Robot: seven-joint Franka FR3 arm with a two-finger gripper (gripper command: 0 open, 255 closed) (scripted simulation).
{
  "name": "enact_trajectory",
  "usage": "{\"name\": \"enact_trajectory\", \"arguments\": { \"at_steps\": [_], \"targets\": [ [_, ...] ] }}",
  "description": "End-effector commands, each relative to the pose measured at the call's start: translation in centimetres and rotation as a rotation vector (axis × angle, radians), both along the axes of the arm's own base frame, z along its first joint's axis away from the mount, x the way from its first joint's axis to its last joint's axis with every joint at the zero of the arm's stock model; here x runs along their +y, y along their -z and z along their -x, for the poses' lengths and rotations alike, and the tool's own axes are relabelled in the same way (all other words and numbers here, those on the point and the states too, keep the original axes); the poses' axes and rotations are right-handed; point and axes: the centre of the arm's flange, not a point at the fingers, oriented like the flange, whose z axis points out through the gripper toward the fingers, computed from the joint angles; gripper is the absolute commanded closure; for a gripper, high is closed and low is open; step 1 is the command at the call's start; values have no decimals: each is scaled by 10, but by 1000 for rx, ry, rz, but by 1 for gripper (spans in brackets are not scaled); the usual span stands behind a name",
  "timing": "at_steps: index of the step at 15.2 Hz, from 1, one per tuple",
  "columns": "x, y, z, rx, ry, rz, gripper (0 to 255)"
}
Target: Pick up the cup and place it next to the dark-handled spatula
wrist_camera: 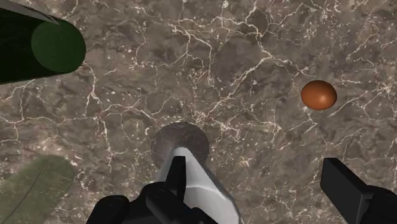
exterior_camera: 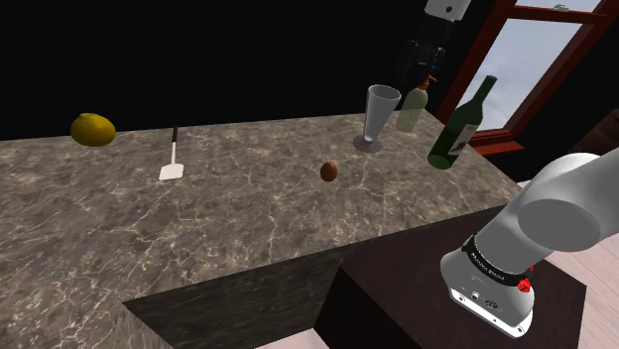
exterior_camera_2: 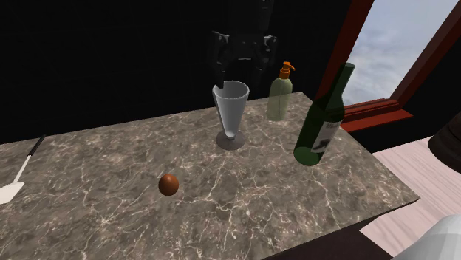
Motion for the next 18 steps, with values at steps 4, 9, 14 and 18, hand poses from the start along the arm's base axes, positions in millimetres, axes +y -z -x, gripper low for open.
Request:
{"name": "enact_trajectory", "arguments": {
  "at_steps": [4,9,14,18],
  "targets": [
    [-54,28,-34,-10,35,-9,0],
    [-106,55,-64,-18,70,-19,0],
    [-114,76,-70,-20,77,-22,0],
    [-109,100,-71,-20,77,-22,0]
  ]
}}
